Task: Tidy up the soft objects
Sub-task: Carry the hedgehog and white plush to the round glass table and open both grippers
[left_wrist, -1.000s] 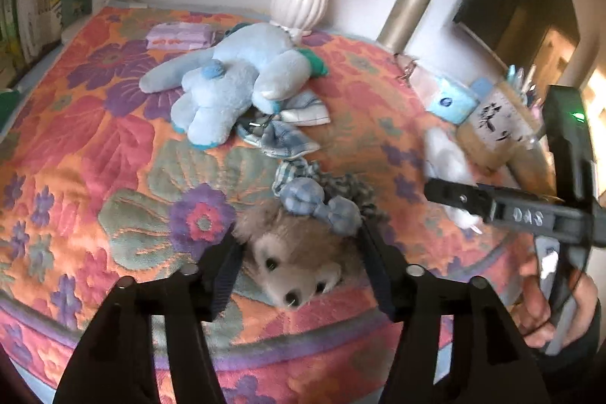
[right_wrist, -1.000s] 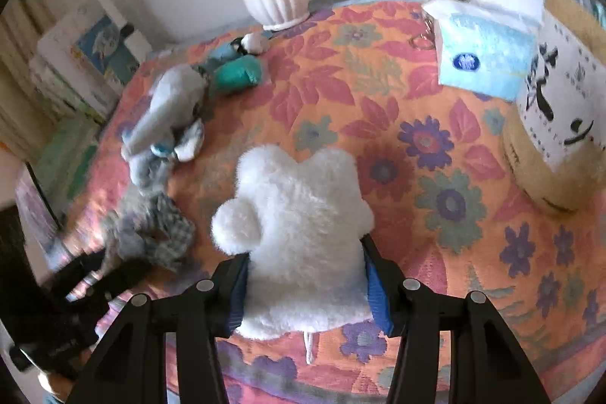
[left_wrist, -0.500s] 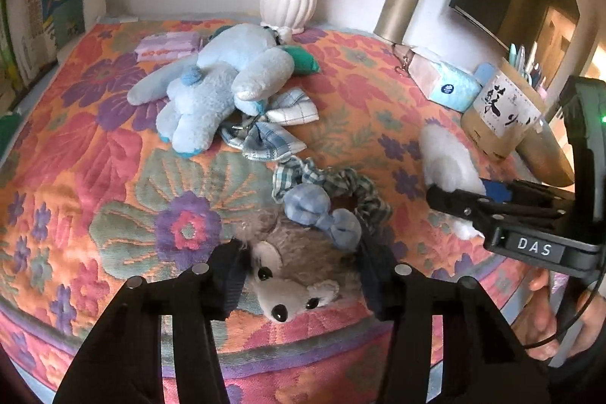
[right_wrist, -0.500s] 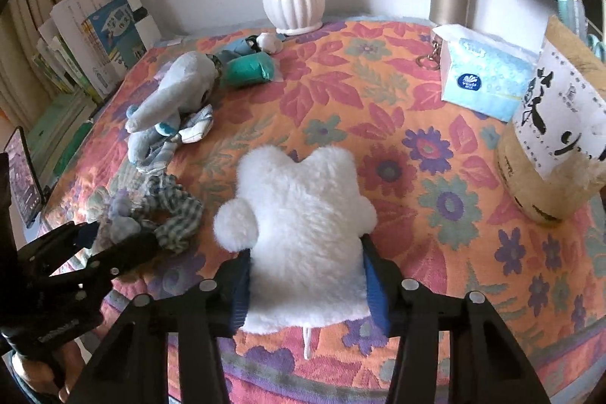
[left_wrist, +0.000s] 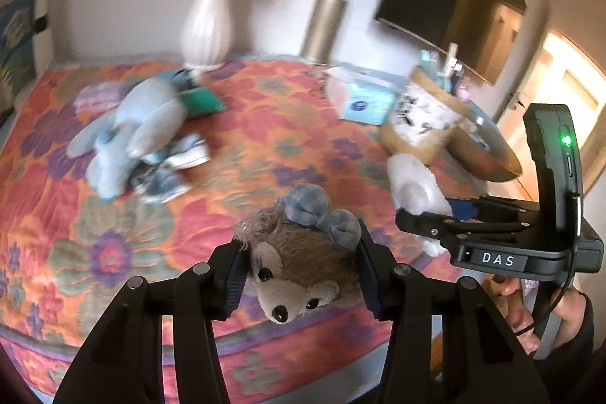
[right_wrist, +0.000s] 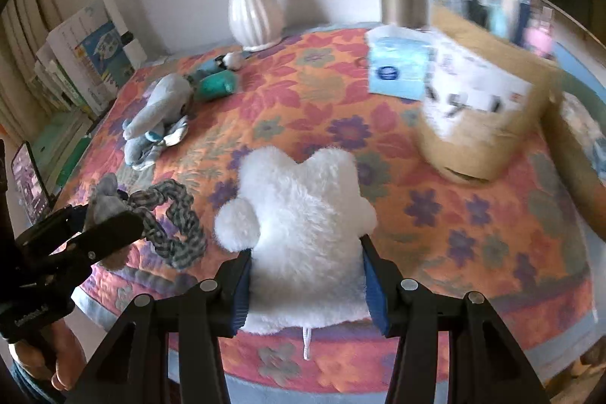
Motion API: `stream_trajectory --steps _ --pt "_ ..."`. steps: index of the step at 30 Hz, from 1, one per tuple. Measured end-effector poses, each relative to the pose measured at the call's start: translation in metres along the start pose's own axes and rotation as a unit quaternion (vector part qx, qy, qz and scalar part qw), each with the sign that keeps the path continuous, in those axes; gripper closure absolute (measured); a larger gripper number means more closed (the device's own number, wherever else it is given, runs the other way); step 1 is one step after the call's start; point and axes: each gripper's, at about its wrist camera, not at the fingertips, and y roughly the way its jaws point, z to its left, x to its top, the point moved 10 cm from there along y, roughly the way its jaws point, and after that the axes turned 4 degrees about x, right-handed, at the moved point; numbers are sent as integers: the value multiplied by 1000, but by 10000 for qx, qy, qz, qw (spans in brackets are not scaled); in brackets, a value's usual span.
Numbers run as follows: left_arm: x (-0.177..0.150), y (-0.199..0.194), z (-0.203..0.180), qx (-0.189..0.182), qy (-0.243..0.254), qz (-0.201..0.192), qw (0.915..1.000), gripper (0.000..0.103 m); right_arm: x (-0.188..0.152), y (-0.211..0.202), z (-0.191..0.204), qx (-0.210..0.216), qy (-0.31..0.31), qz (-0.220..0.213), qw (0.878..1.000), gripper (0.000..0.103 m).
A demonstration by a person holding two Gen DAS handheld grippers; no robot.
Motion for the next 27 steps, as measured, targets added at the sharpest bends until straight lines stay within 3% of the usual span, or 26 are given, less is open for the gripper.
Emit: stream_trajectory --steps 12,16,27 --pt "23 -2 -86 -801 614 -46 9949 56 4 -81 -61 -294 549 -597 9963 54" --pt "38 3 -126 -1417 594 59 9881 56 4 -110 -90 -391 795 -844 9925 54" --pt "89 40 -238 -1954 1354 -7 9713 56 10 -195 -194 -790 1625 -1548 9713 54"
